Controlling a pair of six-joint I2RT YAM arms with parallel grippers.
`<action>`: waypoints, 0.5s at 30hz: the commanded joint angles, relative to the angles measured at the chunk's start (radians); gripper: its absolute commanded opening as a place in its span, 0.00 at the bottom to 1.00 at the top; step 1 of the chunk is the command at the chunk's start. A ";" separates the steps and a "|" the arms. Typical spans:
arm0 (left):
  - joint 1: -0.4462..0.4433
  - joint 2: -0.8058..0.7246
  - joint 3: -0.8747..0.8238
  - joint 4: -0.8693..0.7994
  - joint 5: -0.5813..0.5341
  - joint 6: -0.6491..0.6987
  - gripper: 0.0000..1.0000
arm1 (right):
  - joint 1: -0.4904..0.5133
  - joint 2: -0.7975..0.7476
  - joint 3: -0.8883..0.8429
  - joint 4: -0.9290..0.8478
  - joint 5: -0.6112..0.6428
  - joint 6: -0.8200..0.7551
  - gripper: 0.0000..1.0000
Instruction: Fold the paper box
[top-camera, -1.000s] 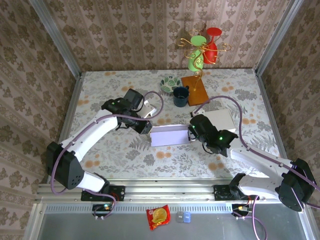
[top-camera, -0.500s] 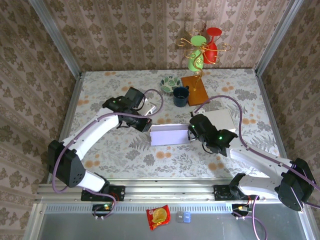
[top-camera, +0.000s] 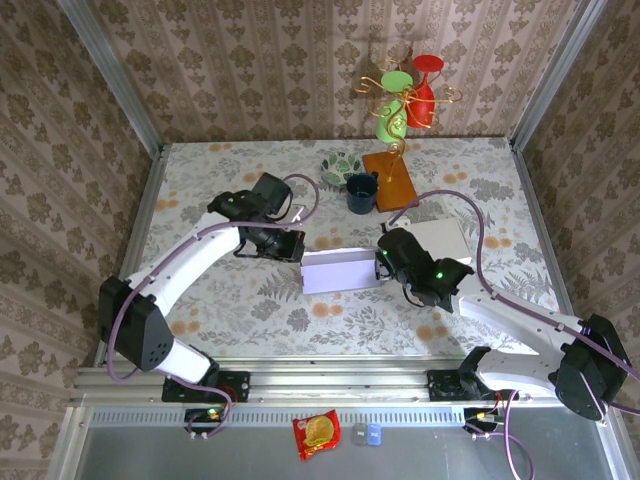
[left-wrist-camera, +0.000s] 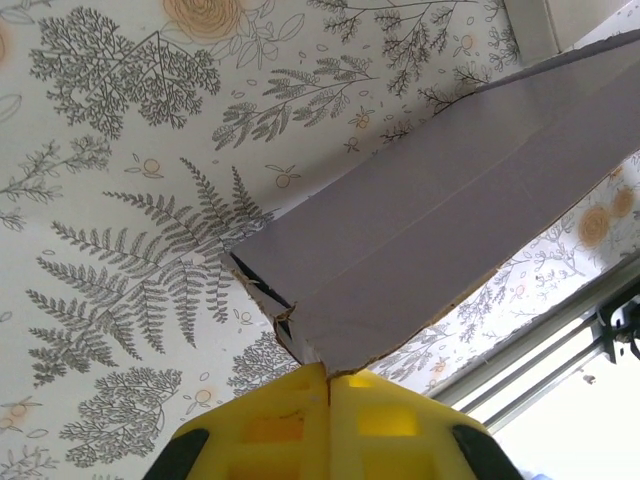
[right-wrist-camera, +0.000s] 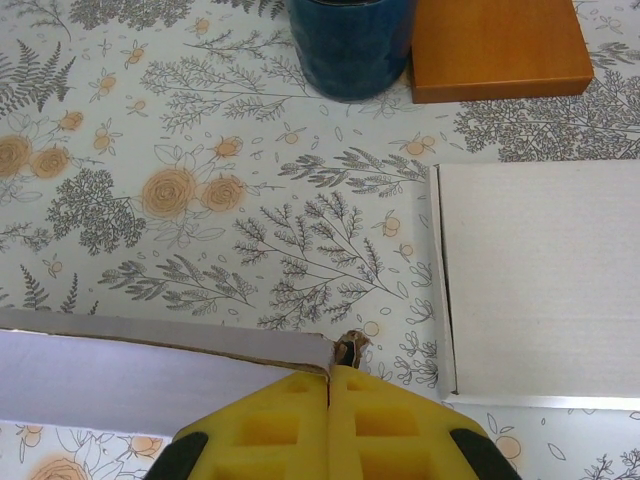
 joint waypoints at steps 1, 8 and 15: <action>-0.011 0.015 0.026 -0.001 0.039 -0.071 0.02 | 0.010 0.015 0.014 -0.053 0.009 0.018 0.00; -0.006 0.023 0.016 0.022 0.056 -0.118 0.02 | 0.011 0.011 0.011 -0.058 0.008 0.019 0.00; 0.021 0.019 0.000 0.049 0.083 -0.158 0.02 | 0.012 0.016 0.013 -0.054 0.009 0.017 0.00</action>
